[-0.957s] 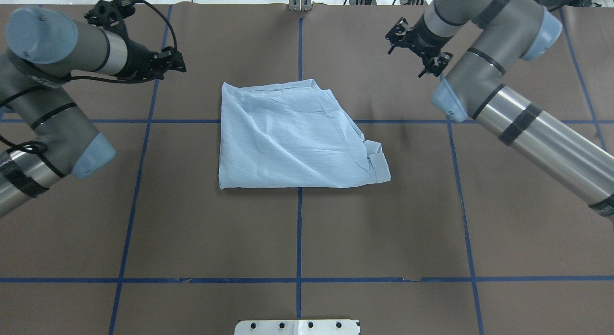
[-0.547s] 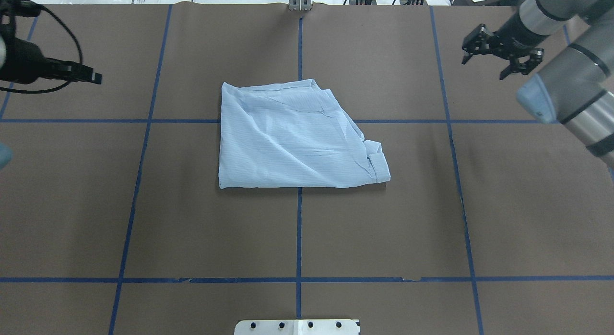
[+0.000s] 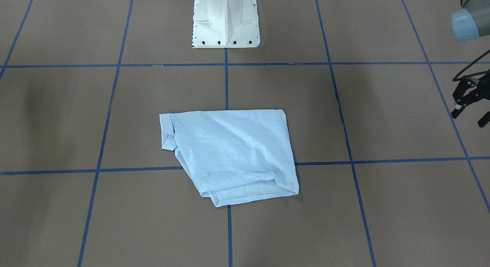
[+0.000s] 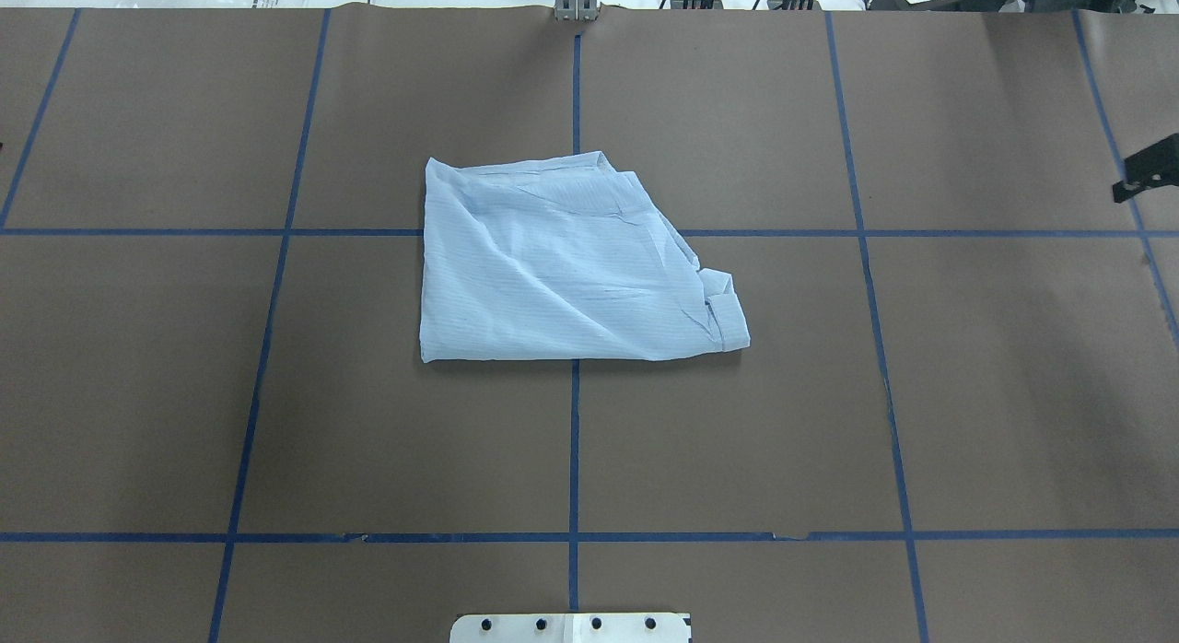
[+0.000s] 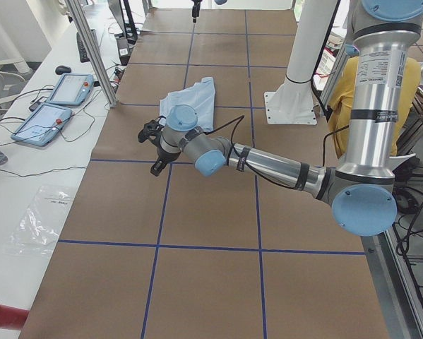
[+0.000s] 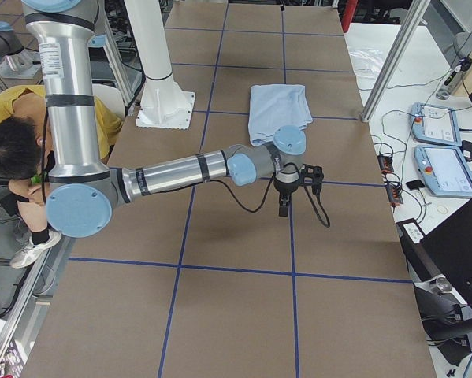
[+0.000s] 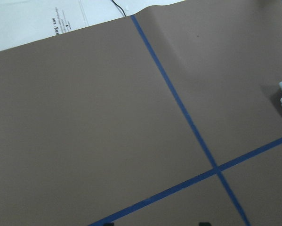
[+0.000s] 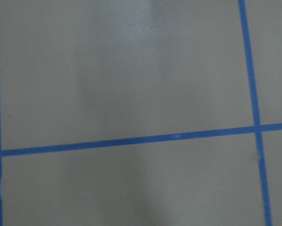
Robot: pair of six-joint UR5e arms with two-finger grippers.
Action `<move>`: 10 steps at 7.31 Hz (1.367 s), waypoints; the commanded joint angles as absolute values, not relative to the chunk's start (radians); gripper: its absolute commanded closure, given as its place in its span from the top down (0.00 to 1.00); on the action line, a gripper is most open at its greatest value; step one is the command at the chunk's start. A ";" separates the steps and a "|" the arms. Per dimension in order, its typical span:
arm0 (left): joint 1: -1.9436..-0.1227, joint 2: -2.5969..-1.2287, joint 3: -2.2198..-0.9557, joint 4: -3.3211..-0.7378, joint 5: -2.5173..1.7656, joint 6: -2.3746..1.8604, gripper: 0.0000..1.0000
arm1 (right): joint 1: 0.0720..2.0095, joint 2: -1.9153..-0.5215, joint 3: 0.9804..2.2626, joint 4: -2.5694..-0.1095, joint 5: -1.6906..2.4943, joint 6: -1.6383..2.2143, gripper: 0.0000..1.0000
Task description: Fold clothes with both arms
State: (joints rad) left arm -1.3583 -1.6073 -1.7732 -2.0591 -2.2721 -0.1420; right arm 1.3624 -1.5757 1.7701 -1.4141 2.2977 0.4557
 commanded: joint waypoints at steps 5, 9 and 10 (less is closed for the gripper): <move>-1.569 -1.525 -1.732 -1.996 -2.352 0.052 0.99 | 1.520 -1.736 1.780 -1.419 2.344 0.104 1.00; -1.577 -1.485 -1.623 -1.982 -2.349 0.020 0.99 | 1.520 -1.743 1.761 -1.408 2.294 0.106 1.00; -1.577 -1.485 -1.637 -1.982 -2.349 -0.024 0.99 | 1.520 -1.738 1.759 -1.410 2.302 0.109 1.00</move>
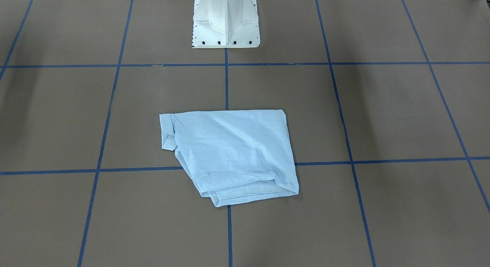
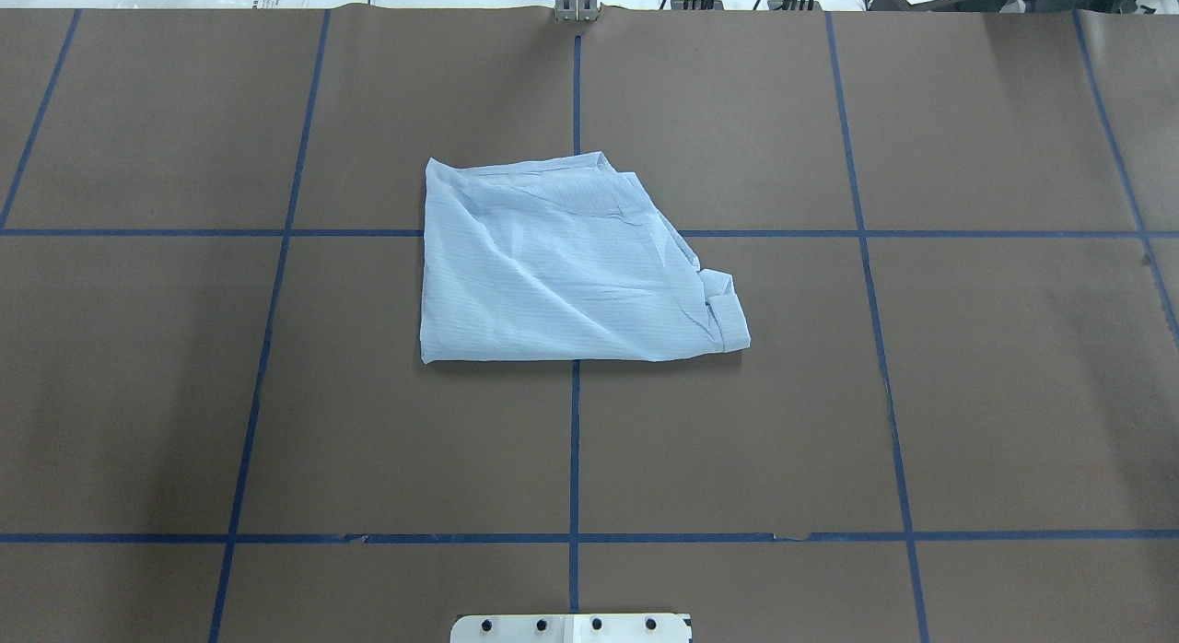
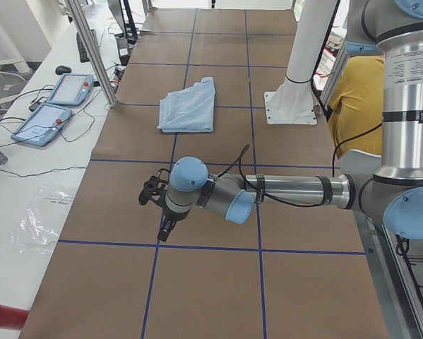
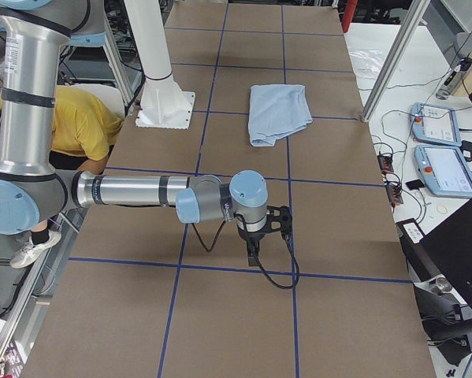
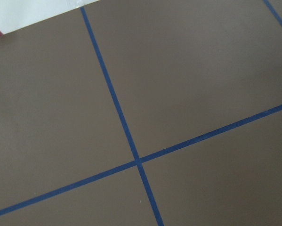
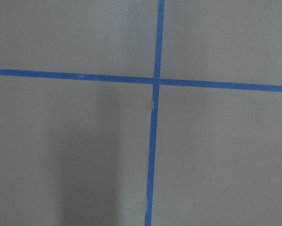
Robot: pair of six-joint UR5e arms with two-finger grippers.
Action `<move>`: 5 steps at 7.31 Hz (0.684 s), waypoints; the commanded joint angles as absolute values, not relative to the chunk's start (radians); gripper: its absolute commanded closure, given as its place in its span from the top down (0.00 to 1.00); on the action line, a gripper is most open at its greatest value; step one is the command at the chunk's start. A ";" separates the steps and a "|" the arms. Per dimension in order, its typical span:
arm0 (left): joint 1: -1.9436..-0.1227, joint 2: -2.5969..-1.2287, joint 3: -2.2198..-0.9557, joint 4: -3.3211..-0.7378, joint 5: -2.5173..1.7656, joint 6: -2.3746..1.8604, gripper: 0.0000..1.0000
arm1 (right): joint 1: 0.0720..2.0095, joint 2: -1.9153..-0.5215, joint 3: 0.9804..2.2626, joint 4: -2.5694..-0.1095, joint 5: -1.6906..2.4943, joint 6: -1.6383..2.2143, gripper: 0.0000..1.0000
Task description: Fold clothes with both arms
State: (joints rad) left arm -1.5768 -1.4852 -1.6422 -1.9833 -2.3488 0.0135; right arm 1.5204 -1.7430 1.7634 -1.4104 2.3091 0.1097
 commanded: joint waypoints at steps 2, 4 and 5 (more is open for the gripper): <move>-1.575 -1.486 -1.643 -1.985 -2.286 -0.136 0.99 | 1.519 -1.724 1.760 -1.431 2.307 0.110 1.00; -1.569 -1.479 -1.678 -1.968 -2.255 -0.132 0.99 | 1.520 -1.723 1.758 -1.453 2.309 0.110 1.00; -1.560 -1.479 -1.689 -1.932 -2.253 -0.097 0.99 | 1.519 -1.723 1.756 -1.460 2.310 0.109 1.00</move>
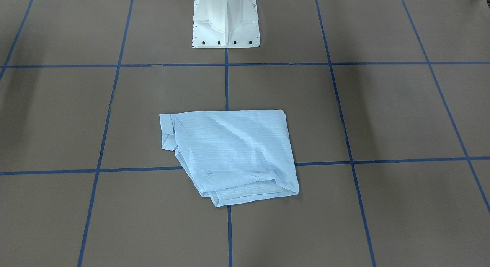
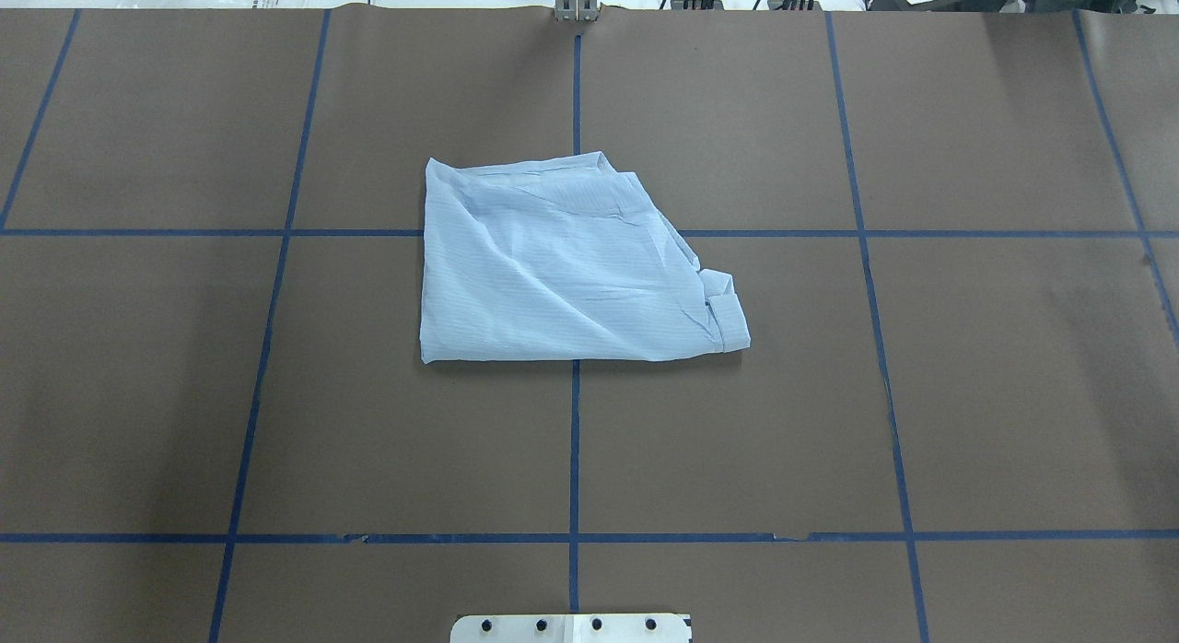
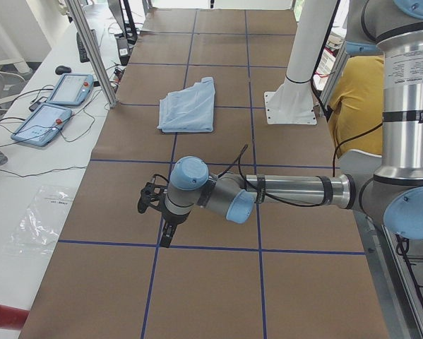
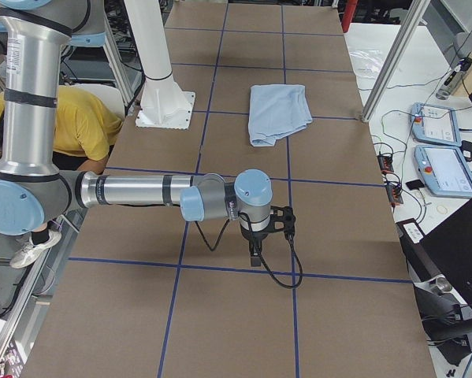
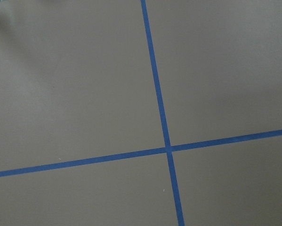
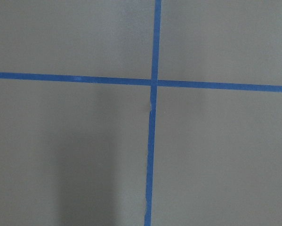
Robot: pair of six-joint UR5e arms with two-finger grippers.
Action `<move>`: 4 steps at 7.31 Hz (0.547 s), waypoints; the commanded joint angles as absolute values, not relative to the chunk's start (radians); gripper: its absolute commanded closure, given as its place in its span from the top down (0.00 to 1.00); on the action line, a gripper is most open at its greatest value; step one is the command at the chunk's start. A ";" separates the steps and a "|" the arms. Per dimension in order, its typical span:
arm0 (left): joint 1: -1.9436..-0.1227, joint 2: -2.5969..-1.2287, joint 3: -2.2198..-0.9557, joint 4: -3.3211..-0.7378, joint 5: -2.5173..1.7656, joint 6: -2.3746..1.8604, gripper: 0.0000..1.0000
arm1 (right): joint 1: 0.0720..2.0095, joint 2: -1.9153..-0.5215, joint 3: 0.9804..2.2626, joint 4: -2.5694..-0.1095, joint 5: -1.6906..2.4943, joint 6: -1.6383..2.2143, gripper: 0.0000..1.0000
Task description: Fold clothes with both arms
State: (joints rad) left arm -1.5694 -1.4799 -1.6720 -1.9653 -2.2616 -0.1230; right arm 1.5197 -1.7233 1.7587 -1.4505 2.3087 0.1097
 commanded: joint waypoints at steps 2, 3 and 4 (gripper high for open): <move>-1.566 -1.485 -1.695 -1.808 -2.256 0.065 0.99 | 1.520 -1.724 1.756 -1.468 2.309 0.109 1.00; -1.574 -1.467 -1.744 -1.761 -2.267 0.080 0.99 | 1.517 -1.724 1.755 -1.476 2.307 0.109 1.00; -1.575 -1.466 -1.805 -1.653 -2.269 0.081 0.99 | 1.516 -1.723 1.756 -1.494 2.310 0.109 1.00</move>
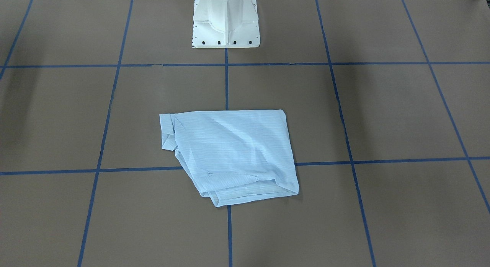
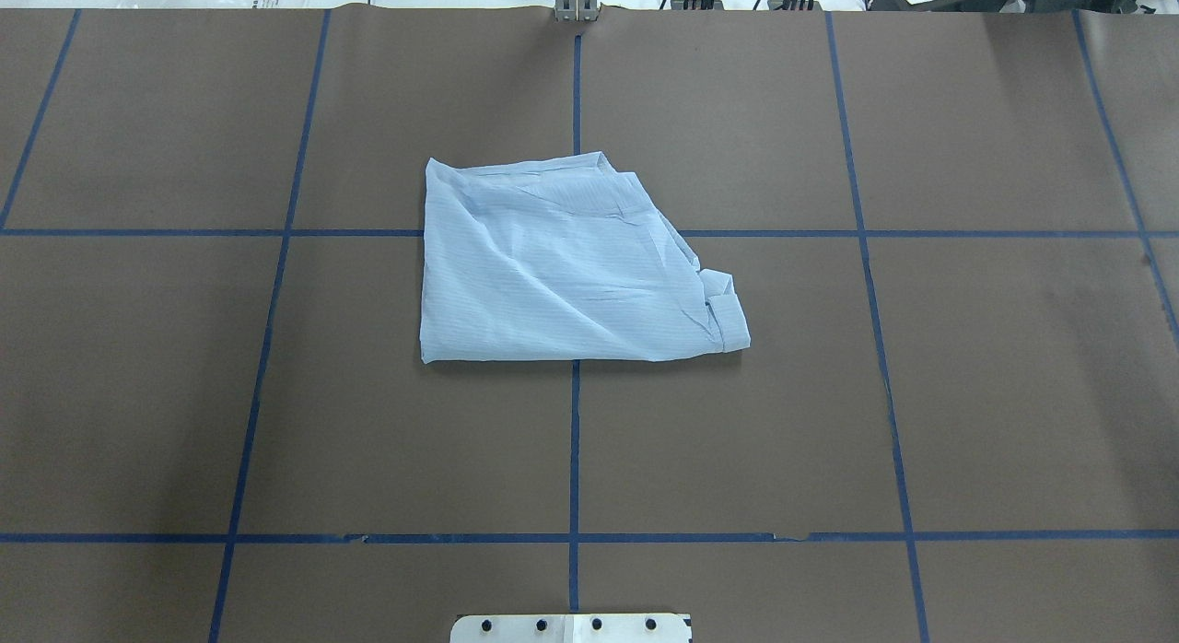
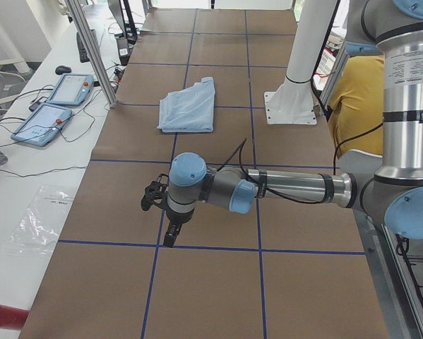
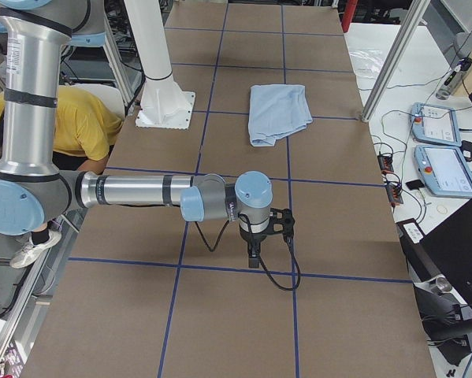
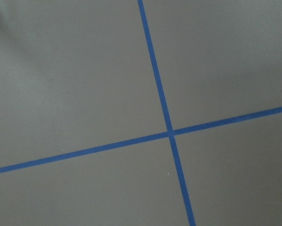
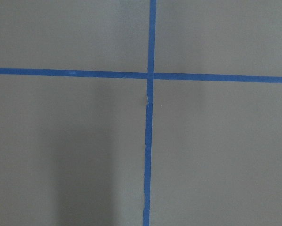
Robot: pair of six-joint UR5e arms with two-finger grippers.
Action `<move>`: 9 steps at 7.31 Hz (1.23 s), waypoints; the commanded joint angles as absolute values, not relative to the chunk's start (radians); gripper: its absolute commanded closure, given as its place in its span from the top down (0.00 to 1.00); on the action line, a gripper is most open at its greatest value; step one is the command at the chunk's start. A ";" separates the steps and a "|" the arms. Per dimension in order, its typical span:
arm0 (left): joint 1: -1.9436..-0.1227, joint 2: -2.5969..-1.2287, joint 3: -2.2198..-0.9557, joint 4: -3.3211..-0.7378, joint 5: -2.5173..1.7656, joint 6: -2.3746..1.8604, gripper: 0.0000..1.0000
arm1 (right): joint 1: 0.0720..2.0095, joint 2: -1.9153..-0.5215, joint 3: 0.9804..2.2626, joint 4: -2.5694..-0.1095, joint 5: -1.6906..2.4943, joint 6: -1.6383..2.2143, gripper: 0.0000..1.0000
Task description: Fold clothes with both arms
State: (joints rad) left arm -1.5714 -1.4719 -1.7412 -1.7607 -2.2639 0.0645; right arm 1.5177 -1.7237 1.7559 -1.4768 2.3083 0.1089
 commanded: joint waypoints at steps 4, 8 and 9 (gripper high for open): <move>-1.571 -1.468 -1.781 -1.601 -2.261 0.202 1.00 | 1.516 -1.726 1.755 -1.496 2.315 0.107 1.00; -1.574 -1.471 -1.775 -1.664 -2.272 0.324 1.00 | 1.516 -1.726 1.755 -1.496 2.315 0.109 1.00; -1.575 -1.474 -1.787 -1.667 -2.272 0.325 1.00 | 1.516 -1.729 1.756 -1.494 2.315 0.109 1.00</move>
State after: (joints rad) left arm -1.5741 -1.4702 -1.7808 -1.6463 -2.2706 0.3234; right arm 1.5156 -1.7258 1.7551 -1.4948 2.3146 0.1088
